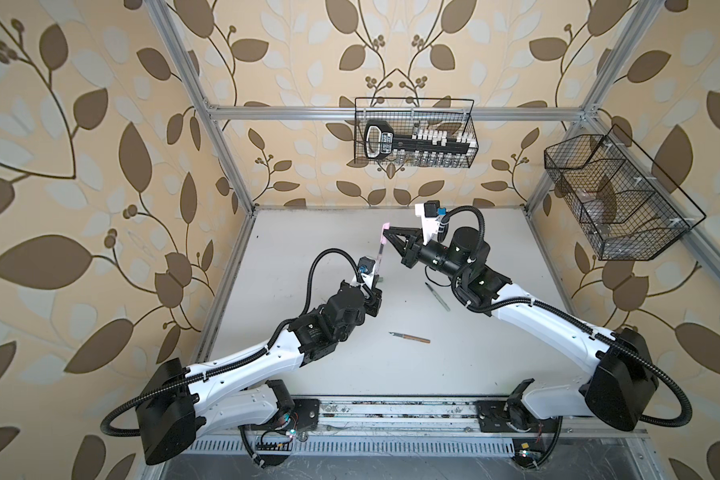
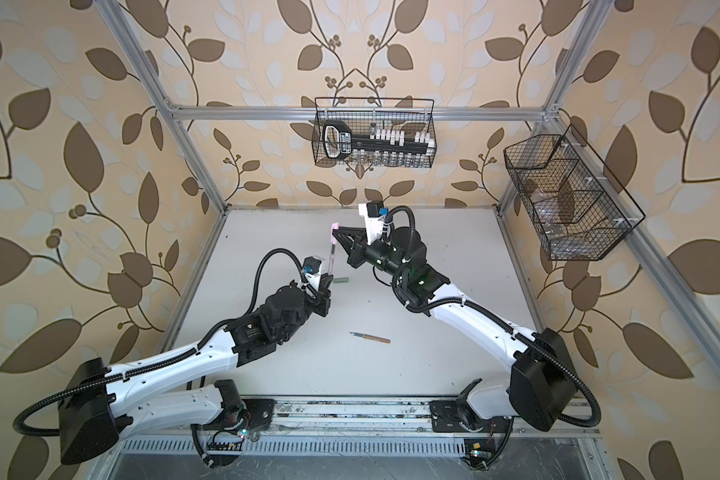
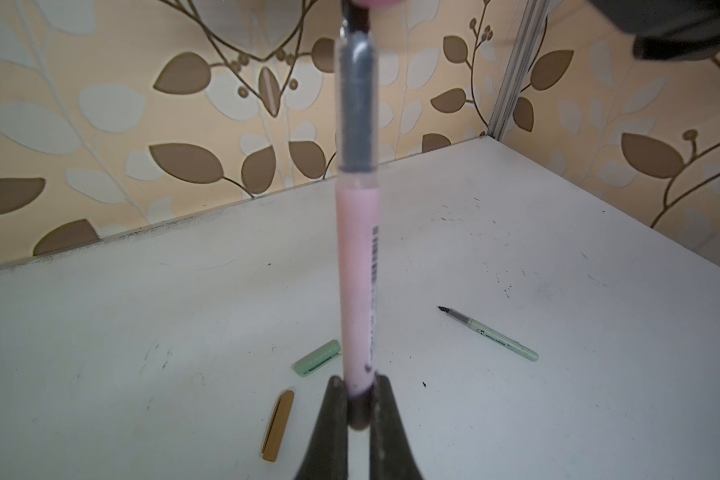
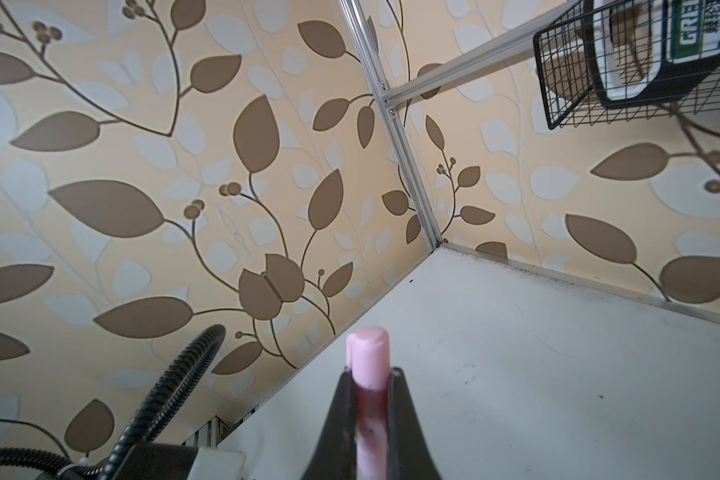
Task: Insert the pens into the pen caps
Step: 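Move the pink cap above the pen nib with the right gripper, then lower the pink cap onto the pen nib with the right gripper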
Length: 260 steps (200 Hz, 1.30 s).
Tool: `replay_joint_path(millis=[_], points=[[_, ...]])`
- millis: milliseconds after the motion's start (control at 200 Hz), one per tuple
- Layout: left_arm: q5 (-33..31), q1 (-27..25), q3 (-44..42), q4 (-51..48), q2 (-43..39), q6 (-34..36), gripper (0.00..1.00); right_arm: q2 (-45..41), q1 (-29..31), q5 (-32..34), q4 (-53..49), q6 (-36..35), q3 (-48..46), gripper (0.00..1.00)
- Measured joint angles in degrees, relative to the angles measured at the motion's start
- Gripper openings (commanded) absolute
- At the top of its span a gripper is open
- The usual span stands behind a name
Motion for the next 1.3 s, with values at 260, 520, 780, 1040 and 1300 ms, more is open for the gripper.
replay_joint_path(millis=[260,520,780,1040,1300], points=[[0.0,0.0,0.2,0.0,0.0,-0.2,0.0,0.0,0.8,0.7,0.1,-0.4,0.0,0.0],[0.0,0.0,1.0,-0.6,0.0,-0.2,0.0,-0.2,1.5,1.7,2.9,-0.4,-1.1,0.0],[0.1,0.0,1.2,-1.6,0.1,-0.2,0.0,-1.0,1.9,3.3,1.9,-2.5,-1.8,0.0],[0.1,0.0,2.3,-1.9,0.3,-0.2,0.0,-2.4,2.5,5.4,0.5,-5.0,-2.0,0.0],[0.6,0.0,3.3,-1.8,0.8,-0.4,0.0,-2.4,3.7,5.9,1.0,-6.0,-4.0,0.0]])
